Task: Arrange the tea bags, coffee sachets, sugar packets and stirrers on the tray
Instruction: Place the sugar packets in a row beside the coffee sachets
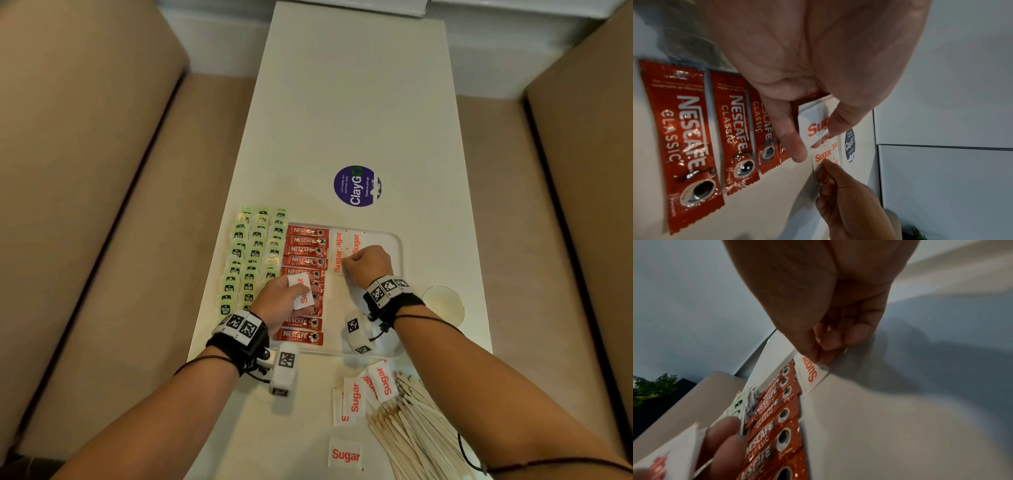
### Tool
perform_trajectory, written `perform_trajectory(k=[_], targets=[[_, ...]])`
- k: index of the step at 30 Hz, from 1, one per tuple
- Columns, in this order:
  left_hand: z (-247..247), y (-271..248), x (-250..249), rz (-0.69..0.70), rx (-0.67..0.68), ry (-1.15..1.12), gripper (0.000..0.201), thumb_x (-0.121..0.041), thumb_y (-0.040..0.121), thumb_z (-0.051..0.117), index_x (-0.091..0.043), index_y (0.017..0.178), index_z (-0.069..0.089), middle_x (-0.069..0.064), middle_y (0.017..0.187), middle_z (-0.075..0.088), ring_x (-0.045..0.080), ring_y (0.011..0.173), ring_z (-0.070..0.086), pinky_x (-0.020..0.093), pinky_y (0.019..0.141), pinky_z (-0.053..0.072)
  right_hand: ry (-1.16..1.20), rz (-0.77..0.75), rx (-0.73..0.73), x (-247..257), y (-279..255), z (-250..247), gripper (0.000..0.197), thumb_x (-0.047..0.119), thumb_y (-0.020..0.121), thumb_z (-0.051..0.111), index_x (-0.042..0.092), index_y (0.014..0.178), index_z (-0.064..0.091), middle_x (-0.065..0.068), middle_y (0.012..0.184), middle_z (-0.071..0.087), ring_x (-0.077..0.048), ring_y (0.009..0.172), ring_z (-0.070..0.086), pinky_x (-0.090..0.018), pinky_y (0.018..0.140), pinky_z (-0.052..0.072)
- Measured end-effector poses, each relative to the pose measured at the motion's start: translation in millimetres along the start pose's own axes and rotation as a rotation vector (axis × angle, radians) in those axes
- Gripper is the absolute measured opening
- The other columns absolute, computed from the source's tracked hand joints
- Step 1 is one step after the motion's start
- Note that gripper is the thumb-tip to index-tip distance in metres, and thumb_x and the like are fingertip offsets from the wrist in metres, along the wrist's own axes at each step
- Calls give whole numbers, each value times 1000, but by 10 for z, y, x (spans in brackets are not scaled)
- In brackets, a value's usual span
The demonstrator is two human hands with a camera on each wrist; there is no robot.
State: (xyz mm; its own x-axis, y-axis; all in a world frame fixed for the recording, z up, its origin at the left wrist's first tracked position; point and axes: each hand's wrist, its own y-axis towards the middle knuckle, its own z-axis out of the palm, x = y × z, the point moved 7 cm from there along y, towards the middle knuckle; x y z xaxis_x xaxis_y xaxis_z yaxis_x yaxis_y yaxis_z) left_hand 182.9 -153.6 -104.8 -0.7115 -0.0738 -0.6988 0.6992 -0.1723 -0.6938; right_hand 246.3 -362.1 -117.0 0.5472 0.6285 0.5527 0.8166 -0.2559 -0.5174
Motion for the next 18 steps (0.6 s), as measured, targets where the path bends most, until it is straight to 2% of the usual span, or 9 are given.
perform_trajectory(k=[3,6,9,12,15,18], targets=[[1,6,6,-9,5,-17,30,4,97,47,-12,108,68,16,110,70,29,90,74,36,76,61,-2,-2,4,9,-6,3,23,21,91,67,4,79,78,1,73,71,-11,67,64,-20,55,46],[9,10,1,-16,-5,-14,26,5,97,48,-11,107,65,18,112,68,31,94,73,37,80,62,-4,-9,5,5,7,7,23,22,91,69,5,79,79,-1,76,73,-14,73,68,-20,58,48],[21,13,-10,-16,-7,-15,20,4,97,52,-10,105,65,13,109,72,26,91,74,34,77,62,-8,-10,7,-2,11,15,24,23,91,69,6,78,78,1,76,73,-15,74,69,-22,60,52],[29,15,-23,-8,5,-9,18,1,97,55,-10,107,66,9,107,74,24,91,75,31,74,61,-7,-14,12,12,6,4,24,27,92,69,9,78,78,5,75,70,-10,71,66,-21,56,47],[28,11,-37,14,7,14,17,0,97,58,-10,106,68,9,107,75,24,94,74,28,71,60,-8,-29,10,37,-33,-23,30,37,94,68,14,76,76,6,74,68,-11,72,66,-24,64,49],[16,16,-41,31,4,49,15,-5,96,62,-13,107,69,8,107,76,26,95,74,30,71,59,9,-114,-31,122,-161,-49,36,38,96,65,12,74,76,0,75,72,-16,72,66,-29,70,53]])
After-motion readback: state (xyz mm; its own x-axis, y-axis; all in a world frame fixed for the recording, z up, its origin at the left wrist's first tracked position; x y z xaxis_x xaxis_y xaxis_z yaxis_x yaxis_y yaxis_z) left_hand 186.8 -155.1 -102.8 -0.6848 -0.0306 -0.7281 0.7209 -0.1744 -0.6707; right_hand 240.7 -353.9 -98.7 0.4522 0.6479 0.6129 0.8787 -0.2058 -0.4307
